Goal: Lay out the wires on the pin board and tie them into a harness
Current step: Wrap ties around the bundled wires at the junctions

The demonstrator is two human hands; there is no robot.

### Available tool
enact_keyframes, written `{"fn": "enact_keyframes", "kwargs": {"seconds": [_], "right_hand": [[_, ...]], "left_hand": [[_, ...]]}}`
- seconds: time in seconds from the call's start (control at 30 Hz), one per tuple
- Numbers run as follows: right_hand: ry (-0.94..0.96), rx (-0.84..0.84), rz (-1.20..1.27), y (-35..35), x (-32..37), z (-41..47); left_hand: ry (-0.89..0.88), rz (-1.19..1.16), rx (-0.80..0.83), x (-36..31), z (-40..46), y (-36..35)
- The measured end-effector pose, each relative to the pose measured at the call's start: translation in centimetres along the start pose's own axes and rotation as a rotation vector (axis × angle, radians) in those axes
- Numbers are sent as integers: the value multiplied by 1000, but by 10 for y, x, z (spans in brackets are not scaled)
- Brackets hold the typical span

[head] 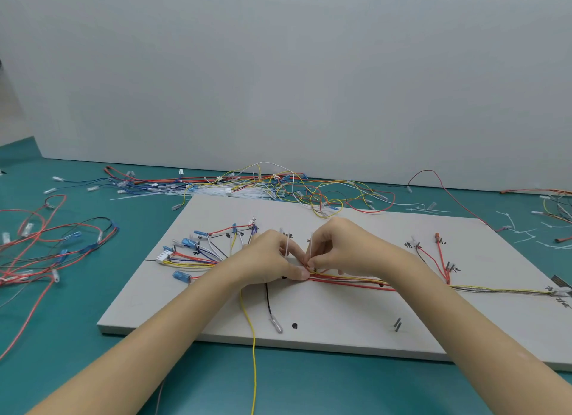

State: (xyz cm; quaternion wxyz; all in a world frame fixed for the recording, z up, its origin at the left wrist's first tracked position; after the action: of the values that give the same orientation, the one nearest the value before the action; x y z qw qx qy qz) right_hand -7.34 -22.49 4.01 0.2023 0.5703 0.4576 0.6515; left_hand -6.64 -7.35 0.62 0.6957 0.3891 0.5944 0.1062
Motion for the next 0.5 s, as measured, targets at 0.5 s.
{"fn": "enact_keyframes", "kwargs": {"seconds": [0.5], "right_hand": [[-19, 16, -217, 2, 2, 6]], "left_hand": [[2, -1, 4, 0, 0, 0]]}}
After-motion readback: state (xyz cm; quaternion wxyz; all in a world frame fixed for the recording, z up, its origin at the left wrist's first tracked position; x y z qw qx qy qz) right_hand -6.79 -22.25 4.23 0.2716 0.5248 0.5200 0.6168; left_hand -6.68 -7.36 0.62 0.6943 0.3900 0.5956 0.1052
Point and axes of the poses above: each hand's wrist, its own z-axis towards the middle knuckle, its own y-axis out of the back of the hand, x = y × z, the point moved 3 cm from there along z, towards the middle knuckle, and after that the axes turned 5 degrees about -y, right-handed, at the moved point
